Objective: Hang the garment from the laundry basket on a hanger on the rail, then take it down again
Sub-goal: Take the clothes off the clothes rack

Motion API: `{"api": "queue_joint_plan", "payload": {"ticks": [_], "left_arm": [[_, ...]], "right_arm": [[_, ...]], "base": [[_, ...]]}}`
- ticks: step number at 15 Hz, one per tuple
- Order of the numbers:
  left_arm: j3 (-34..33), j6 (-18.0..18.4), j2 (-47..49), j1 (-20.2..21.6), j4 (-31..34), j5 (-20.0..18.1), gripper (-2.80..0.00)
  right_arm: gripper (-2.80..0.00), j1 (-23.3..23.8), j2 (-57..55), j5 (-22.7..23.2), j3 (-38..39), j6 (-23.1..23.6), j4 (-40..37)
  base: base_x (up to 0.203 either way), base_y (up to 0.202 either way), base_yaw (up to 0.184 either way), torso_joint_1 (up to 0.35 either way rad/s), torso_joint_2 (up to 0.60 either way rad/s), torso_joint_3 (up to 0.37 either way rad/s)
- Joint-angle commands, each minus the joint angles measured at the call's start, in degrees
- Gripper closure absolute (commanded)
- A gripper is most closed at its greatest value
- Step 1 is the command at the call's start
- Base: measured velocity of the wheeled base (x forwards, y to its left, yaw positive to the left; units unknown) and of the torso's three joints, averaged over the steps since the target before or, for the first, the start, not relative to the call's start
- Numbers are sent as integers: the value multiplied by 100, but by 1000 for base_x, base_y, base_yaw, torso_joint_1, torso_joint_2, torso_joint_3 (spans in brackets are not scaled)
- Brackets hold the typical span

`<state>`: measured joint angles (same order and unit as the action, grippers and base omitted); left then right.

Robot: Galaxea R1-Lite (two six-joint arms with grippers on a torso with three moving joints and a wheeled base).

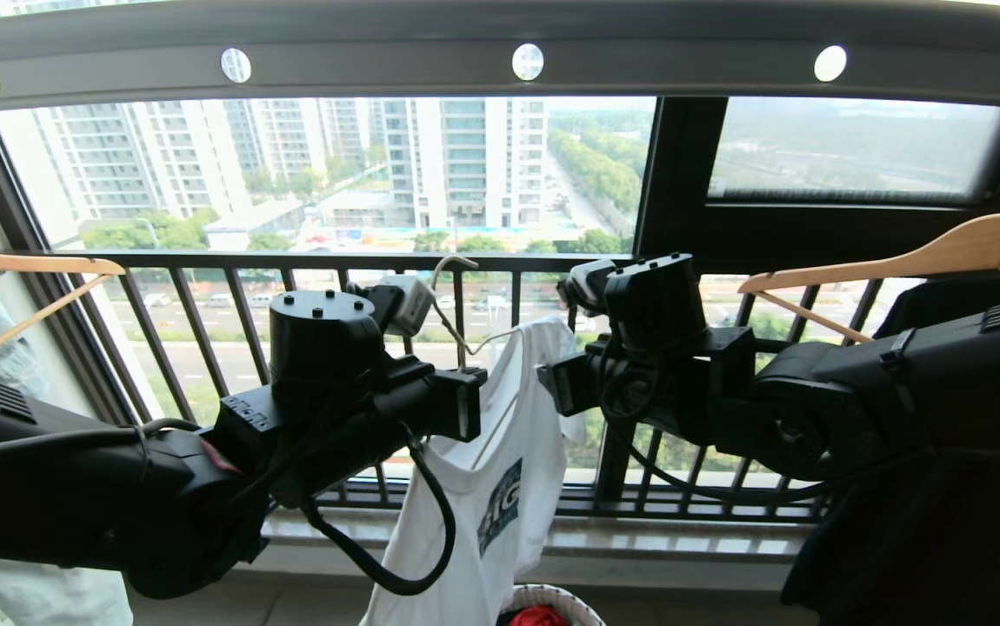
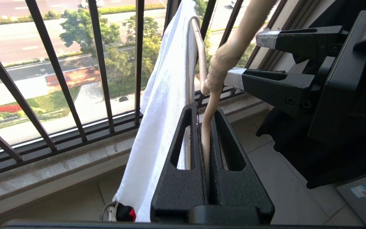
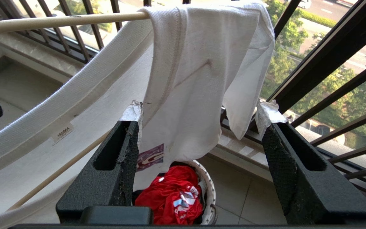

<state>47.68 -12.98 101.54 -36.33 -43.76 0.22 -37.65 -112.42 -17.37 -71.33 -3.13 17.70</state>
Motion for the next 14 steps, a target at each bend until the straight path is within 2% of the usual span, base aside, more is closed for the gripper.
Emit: {"api": "queue_joint_plan", "payload": {"ticks": [1,5,14], "left_arm": [[-4,-29,42,-74,-27,4,0],[-13,-37,8,-129,-45,13,0],[-4,-29,-72,-129,-58,150,0]], "right_arm": [[-280,-127,-171,-242,-25,-3,70],[-280,-362,-443,-547,-96,6,492],[-280,-231,-652,-1082,-253,355,506]], "base": [[0,0,0,0,0,0],[0,0,0,0,0,0],[0,0,0,0,0,0]]}}
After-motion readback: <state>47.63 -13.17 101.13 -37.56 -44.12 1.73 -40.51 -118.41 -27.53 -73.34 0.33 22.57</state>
